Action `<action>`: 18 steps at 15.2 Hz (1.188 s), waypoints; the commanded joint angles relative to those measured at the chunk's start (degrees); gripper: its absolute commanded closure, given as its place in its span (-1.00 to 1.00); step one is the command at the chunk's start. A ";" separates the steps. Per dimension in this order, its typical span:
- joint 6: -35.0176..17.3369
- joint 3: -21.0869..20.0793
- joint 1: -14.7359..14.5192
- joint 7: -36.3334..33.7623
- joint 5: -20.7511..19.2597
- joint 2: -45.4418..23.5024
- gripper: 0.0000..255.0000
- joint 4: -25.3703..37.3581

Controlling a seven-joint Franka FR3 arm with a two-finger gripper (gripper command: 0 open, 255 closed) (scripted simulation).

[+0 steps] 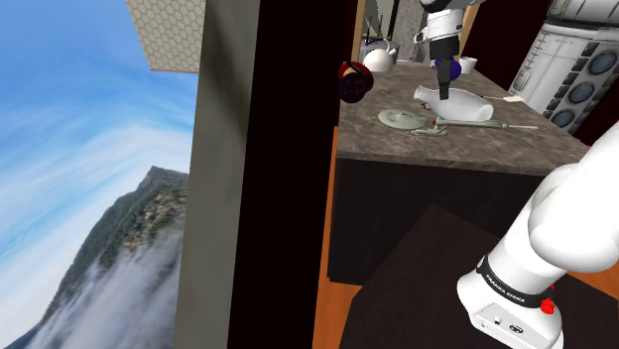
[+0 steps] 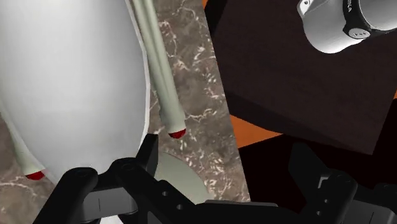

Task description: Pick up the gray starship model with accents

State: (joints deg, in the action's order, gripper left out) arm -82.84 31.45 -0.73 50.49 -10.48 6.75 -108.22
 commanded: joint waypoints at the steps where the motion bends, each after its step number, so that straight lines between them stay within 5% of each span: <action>1: -0.16 1.56 0.40 6.21 0.38 -5.92 -1.00 4.05; 11: 1.81 1.80 9.21 31.80 3.20 -34.73 -1.00 29.33; 18: -2.32 1.37 9.14 30.82 3.55 -35.35 -1.00 25.60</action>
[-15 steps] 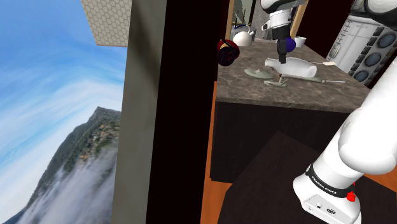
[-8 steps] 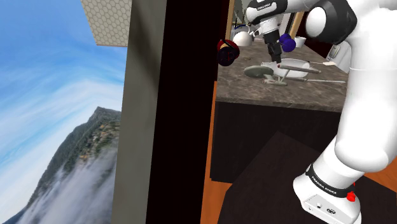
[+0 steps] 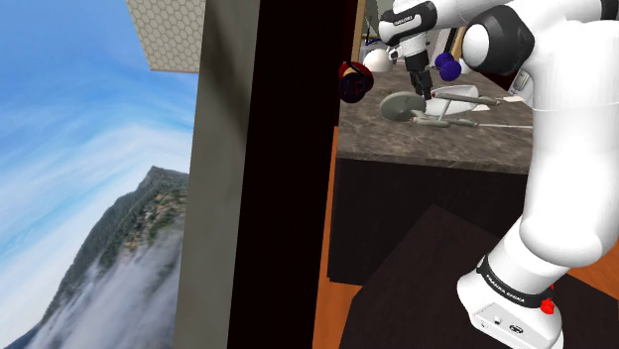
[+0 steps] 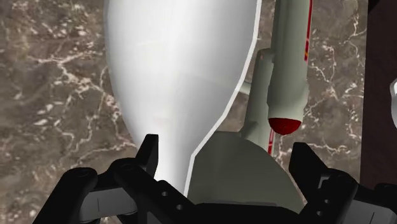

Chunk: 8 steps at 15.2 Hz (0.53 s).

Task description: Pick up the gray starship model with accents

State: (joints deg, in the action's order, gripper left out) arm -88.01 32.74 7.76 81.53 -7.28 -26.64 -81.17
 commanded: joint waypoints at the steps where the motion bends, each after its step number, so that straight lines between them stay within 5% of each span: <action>1: 1.79 -0.01 0.63 -0.47 0.47 -2.17 -1.00 -2.37; 3: 1.80 -0.14 0.73 -0.51 0.41 -2.14 -1.00 -2.36; 4: 3.22 -0.20 1.32 0.11 0.83 -3.31 1.00 0.25; 8: 2.65 -0.45 1.87 0.26 1.48 -4.76 1.00 1.05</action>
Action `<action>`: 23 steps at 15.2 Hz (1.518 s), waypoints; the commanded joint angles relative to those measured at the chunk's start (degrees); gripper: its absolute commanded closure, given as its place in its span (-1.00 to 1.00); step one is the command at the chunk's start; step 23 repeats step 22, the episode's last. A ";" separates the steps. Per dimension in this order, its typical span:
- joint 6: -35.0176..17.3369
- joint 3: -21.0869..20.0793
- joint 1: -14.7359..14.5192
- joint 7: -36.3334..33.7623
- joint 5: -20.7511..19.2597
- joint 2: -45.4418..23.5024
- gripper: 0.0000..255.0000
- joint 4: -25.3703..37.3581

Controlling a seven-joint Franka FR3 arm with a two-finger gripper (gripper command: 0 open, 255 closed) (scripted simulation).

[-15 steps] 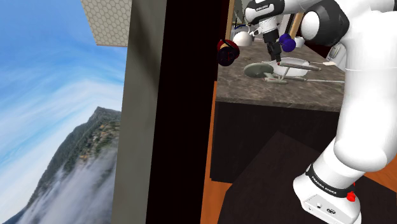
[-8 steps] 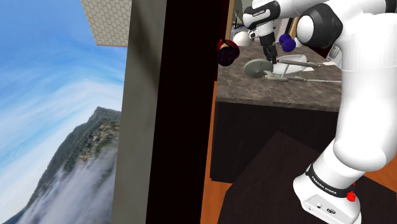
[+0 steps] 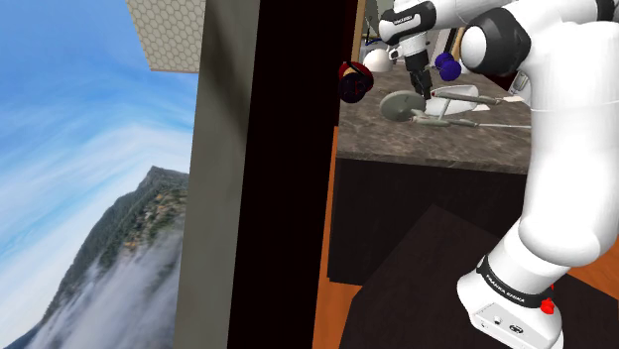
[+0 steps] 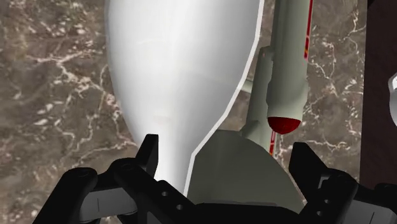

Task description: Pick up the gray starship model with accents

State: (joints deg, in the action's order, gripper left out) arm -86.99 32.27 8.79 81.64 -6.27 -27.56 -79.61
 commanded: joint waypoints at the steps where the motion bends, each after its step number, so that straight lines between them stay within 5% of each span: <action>1: 0.92 0.14 0.27 -0.24 -0.01 -2.66 1.00 -2.37; 3: 3.37 -0.29 0.70 -0.15 0.89 -4.82 1.00 2.00; 5: 0.79 -0.08 0.00 -0.74 -0.78 -1.13 1.00 -3.92; 23: 11.59 1.20 0.45 2.42 -1.30 -0.78 1.00 7.02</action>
